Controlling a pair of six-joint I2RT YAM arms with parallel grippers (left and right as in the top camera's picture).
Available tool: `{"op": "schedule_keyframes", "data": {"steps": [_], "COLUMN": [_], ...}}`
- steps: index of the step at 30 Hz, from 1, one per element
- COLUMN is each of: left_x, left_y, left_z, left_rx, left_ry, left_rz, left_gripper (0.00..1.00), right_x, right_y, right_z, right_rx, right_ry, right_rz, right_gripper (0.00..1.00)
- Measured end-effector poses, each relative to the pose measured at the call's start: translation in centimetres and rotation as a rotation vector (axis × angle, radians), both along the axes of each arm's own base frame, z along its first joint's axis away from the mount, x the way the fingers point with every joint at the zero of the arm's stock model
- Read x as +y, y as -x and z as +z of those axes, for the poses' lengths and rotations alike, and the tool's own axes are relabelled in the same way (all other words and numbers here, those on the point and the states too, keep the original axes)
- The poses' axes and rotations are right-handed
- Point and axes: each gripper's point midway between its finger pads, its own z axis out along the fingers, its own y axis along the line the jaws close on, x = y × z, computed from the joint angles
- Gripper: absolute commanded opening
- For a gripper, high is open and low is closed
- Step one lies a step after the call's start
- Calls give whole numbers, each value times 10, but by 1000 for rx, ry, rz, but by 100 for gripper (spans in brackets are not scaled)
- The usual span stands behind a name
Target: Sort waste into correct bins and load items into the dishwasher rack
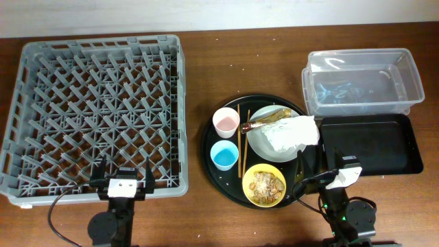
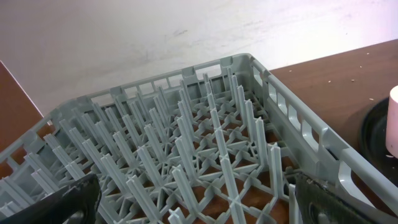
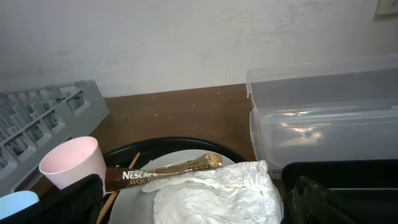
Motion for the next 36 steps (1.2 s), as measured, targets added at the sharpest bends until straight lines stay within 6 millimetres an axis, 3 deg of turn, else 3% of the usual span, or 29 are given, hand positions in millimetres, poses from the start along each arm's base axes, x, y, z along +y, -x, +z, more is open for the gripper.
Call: {"op": "schedule_keyframes", "data": {"steps": [33, 36], "left_x": [-12, -12], "left_y": [0, 0], "left_z": [3, 13], "left_rx": [-13, -52], "left_ry": [5, 1], "left_rz": [-68, -68], "left_gripper": [99, 99], "right_x": [0, 1], "right_y": [0, 0], "right_z": [8, 13], "right_rx": [-33, -54], "right_ry": [-3, -5], "right_rz": [1, 4], "right_gripper": [99, 98]}}
